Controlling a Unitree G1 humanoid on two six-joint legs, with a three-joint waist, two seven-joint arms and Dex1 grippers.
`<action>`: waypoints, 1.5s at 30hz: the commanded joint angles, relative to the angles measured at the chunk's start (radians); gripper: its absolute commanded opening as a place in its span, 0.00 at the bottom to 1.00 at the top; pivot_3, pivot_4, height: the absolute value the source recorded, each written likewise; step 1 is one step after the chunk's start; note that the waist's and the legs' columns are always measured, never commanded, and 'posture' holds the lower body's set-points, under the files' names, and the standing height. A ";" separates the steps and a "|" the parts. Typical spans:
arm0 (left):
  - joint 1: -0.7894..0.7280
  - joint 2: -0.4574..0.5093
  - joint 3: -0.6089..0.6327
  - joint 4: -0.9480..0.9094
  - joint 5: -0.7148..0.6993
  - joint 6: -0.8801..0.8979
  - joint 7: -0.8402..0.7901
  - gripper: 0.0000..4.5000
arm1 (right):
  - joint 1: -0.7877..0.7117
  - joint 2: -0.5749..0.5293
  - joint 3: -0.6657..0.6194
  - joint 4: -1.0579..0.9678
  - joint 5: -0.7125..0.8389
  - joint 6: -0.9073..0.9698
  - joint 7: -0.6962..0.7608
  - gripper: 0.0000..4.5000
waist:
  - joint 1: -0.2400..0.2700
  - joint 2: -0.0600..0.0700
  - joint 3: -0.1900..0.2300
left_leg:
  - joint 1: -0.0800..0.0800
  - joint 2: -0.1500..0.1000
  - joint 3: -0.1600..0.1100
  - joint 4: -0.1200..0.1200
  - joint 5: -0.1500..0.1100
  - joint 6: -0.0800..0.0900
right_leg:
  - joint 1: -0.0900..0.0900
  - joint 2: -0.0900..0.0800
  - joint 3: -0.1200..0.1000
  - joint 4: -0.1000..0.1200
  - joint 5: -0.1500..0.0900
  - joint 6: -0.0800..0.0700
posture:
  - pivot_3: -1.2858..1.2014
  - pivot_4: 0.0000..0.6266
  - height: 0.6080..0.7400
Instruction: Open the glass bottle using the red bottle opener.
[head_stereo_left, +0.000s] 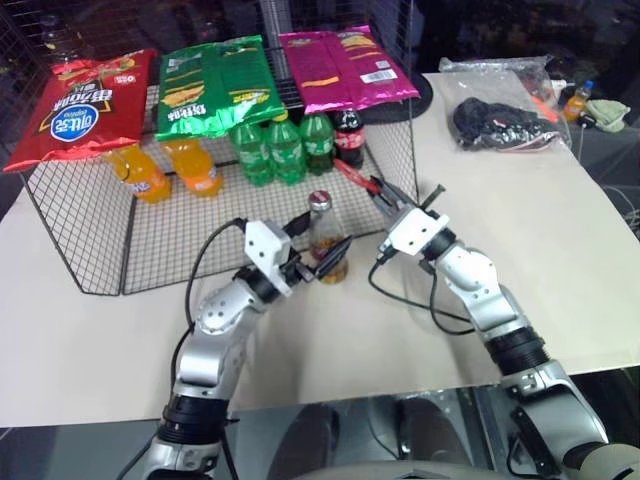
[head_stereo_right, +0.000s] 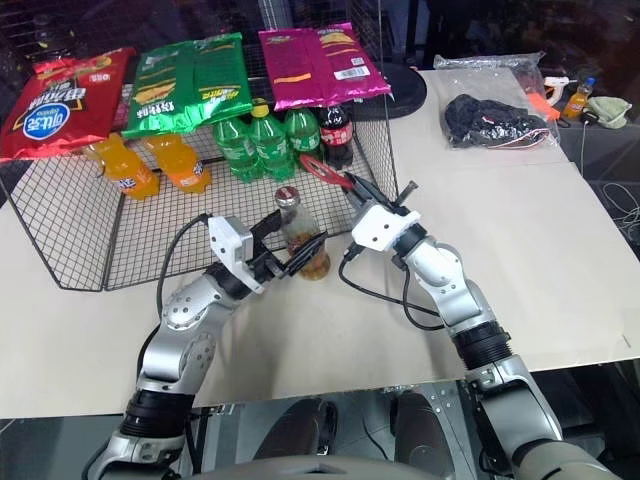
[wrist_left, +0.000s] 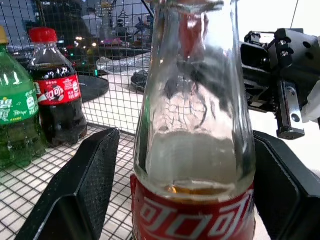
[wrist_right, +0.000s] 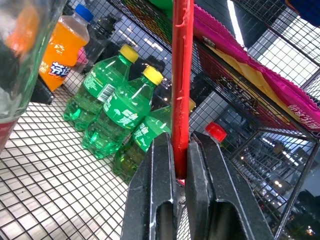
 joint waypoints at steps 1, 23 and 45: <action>-0.012 0.007 0.021 -0.062 -0.021 0.001 -0.003 0.83 | -0.004 0.002 -0.014 -0.018 0.016 -0.011 -0.013 0.00 | 0.000 0.000 0.000 | 0.000 0.000 0.000 0.000 0.000 0.000 | 0.000 0.000 0.000 0.000 0.000 0.000 | 0.52 0.24 1.00; 0.029 0.015 0.026 -0.152 -0.053 0.061 -0.016 0.83 | -0.001 0.005 -0.009 -0.010 0.014 -0.013 -0.011 0.00 | -0.001 0.000 0.000 | 0.000 0.000 0.001 0.000 0.000 0.000 | 0.000 0.000 0.000 0.001 0.000 0.000 | 0.52 0.24 1.00; 0.031 -0.001 0.042 -0.146 -0.066 0.052 -0.025 0.83 | -0.001 0.004 -0.006 -0.009 0.015 -0.013 -0.004 0.00 | -0.003 0.000 0.000 | 0.000 0.000 0.001 0.001 0.000 0.000 | 0.000 0.000 0.001 0.001 0.000 0.000 | 0.52 0.24 1.00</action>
